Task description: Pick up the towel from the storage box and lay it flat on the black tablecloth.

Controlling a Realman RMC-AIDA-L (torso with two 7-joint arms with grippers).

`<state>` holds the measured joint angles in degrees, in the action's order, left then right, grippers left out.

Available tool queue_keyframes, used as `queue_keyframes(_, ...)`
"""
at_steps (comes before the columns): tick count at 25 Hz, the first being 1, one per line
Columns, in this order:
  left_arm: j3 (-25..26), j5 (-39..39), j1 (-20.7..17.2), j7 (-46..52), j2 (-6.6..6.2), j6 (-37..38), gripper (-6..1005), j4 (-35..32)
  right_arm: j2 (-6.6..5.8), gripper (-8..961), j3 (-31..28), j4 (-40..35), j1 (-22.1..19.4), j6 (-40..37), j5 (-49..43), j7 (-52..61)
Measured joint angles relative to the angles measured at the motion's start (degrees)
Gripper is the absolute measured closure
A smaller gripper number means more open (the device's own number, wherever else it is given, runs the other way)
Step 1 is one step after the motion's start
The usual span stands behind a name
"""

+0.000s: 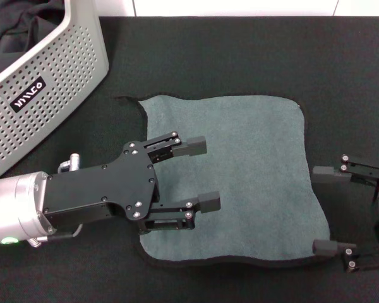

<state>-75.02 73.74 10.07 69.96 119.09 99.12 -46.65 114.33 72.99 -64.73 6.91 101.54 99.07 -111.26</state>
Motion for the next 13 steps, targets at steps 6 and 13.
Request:
queue_keyframes(6,0.05,0.05,0.27,-1.3,0.12,1.02,150,0.14,0.02,99,-0.04,1.13,0.51,-0.08,-0.16,-0.12)
queue_keyframes(13,0.15,-0.21,-0.07,-2.26,0.17,1.47,150,0.24,0.04,99,-0.01,1.64,0.69,-0.26,-0.37,-0.18)
